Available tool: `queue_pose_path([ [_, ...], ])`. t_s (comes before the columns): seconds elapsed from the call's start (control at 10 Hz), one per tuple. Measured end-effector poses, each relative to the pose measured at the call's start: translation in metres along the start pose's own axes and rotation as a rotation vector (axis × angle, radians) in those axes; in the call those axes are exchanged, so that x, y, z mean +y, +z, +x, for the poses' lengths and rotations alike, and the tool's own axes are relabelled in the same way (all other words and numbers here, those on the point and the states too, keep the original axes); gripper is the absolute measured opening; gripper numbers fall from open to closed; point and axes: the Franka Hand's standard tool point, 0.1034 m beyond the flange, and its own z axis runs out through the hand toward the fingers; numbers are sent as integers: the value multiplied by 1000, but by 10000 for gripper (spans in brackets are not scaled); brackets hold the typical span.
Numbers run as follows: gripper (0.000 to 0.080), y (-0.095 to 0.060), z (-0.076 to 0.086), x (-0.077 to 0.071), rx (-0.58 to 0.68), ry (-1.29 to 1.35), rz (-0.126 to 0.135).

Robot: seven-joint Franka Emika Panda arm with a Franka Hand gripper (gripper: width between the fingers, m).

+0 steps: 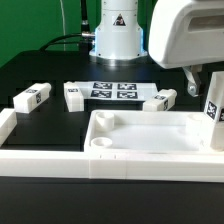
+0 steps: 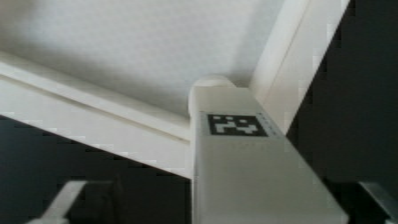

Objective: Assemble desk

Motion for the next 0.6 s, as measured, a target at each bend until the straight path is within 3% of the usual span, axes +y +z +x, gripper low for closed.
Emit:
queue_pose_path([
  [0.1,389,0,0,0,0,-1,0],
  [0.2,389,0,0,0,0,-1,0],
  [0.3,289,0,0,0,-1,-1,0],
  [0.6,289,1,0,0,-1,16,0],
])
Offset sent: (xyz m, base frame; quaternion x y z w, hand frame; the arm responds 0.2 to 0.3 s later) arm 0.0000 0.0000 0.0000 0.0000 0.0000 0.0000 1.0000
